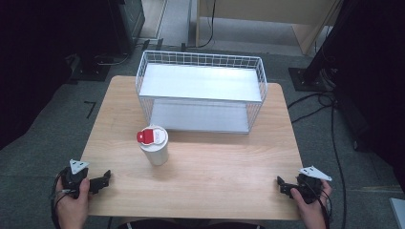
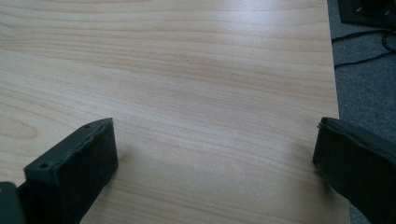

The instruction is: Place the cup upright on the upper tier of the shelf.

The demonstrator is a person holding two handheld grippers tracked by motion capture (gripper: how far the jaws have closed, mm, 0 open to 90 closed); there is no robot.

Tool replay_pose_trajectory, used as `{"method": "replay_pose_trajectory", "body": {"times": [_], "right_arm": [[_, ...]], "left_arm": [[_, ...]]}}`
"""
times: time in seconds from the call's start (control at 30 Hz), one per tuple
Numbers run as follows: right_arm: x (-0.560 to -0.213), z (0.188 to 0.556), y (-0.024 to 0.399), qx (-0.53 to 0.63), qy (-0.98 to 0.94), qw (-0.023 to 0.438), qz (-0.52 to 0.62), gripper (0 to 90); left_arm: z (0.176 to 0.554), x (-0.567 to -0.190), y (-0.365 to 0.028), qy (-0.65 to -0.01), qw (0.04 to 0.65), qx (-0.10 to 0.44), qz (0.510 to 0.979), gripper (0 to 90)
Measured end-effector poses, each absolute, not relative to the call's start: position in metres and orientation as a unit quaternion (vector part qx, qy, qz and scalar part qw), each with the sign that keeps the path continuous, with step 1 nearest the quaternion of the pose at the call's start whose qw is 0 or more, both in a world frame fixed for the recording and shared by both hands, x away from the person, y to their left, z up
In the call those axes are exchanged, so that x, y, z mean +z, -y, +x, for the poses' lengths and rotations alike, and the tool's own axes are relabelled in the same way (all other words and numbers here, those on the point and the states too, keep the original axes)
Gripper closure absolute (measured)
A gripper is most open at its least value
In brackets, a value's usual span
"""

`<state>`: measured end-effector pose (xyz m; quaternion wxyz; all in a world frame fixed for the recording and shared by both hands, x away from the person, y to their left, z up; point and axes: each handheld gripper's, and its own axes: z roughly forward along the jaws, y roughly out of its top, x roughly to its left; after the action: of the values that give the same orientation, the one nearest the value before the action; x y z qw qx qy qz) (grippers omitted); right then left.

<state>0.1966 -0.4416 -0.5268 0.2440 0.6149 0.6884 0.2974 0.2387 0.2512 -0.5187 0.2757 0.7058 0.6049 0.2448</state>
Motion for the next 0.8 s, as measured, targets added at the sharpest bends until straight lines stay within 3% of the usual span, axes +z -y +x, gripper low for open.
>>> {"method": "replay_pose_trajectory", "body": {"times": [0.43, 0.8], "right_arm": [[-0.527, 0.197, 0.442, 0.298, -0.688, 0.244, 0.615, 0.0], [-0.527, 0.197, 0.442, 0.298, -0.688, 0.244, 0.615, 0.0]], "left_arm": [[0.233, -0.514, -0.251, -0.602, 0.289, 0.254, 0.7, 0.0], [0.24, -0.505, -0.214, -0.561, 0.317, 0.241, 0.726, 0.0]]}}
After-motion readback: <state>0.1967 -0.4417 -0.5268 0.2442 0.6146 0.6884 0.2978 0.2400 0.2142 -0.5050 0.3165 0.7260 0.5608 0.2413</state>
